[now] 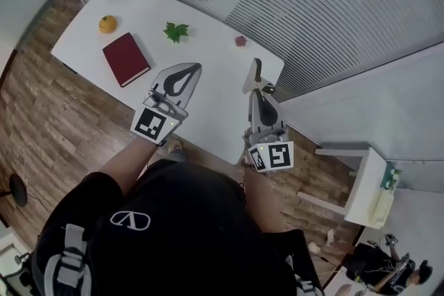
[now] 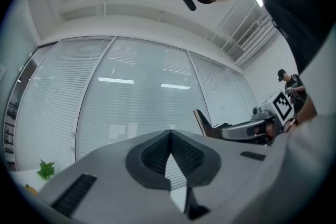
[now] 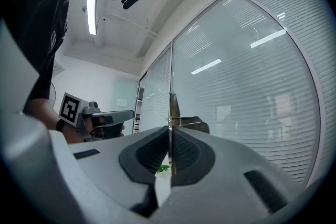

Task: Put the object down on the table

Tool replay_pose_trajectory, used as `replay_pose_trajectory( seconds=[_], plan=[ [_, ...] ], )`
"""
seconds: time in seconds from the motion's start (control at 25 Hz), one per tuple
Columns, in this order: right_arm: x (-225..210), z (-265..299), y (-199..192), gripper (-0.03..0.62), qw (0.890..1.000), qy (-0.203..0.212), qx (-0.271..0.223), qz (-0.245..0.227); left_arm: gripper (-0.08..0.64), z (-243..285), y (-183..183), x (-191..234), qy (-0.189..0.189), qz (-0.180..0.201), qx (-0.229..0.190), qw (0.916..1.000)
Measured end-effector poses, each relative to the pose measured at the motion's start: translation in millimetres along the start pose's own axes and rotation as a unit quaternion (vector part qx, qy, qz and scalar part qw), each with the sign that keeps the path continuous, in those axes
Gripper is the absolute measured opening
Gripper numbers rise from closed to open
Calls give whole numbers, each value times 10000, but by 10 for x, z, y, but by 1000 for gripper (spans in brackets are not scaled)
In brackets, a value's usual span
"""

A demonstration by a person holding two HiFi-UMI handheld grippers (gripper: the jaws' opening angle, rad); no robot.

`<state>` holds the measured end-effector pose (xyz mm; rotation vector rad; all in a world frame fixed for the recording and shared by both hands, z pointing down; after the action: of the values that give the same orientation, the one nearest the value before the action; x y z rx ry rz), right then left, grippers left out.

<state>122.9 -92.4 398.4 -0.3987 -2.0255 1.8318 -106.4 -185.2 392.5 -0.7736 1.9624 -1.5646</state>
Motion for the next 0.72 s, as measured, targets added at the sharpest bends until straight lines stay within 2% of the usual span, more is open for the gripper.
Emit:
replay_pose_trajectory(
  seconds=[0.28, 0.72],
  plan=[
    [-125, 283, -48, 3, 10000, -72, 24, -26, 5, 257, -79, 214, -31, -81, 14, 10000],
    [-372, 310, -70, 3, 9999, 162, -24, 19, 5, 440, -102, 44, 103, 8, 54, 9999]
  ],
)
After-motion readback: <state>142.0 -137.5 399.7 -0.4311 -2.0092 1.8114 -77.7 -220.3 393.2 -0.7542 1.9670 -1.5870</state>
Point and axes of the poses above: the fingertips, and each gripper's own axes: z forward along the fingers, x to its left, y out of its top, the point moved 9 cm from there along -z, backward along the fingers, and after that the axes turned 9 degrees about y, right-handed, at the moved point
